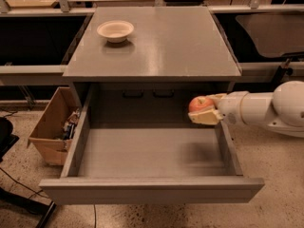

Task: Place apple into top drawer

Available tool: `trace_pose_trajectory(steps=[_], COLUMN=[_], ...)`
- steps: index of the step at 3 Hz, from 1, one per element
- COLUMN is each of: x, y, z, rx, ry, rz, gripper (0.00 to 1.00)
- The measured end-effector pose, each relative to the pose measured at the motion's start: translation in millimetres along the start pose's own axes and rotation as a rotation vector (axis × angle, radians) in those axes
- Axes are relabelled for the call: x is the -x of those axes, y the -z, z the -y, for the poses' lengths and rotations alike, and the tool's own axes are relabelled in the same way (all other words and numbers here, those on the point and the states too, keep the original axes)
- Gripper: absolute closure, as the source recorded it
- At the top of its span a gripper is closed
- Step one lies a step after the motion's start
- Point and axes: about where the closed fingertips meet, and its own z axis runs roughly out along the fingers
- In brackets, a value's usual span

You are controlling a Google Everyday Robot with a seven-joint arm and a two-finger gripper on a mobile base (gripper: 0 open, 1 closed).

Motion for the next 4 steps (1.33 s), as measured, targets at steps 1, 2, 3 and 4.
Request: trace_pose_trajectory(steps=[1,2,3,4], x=[-23,-34,-38,-38], y=[-58,-110,-153,-153], z=[-54,-86,-103,-103], rx=[0.12,0.187,0.204,0.204], ry=[0.071,0.129,0.152,0.152], rz=[-0.049,-0.083,-0.08,-0.08], gripper=[1.0,1.0,0.98,0.75])
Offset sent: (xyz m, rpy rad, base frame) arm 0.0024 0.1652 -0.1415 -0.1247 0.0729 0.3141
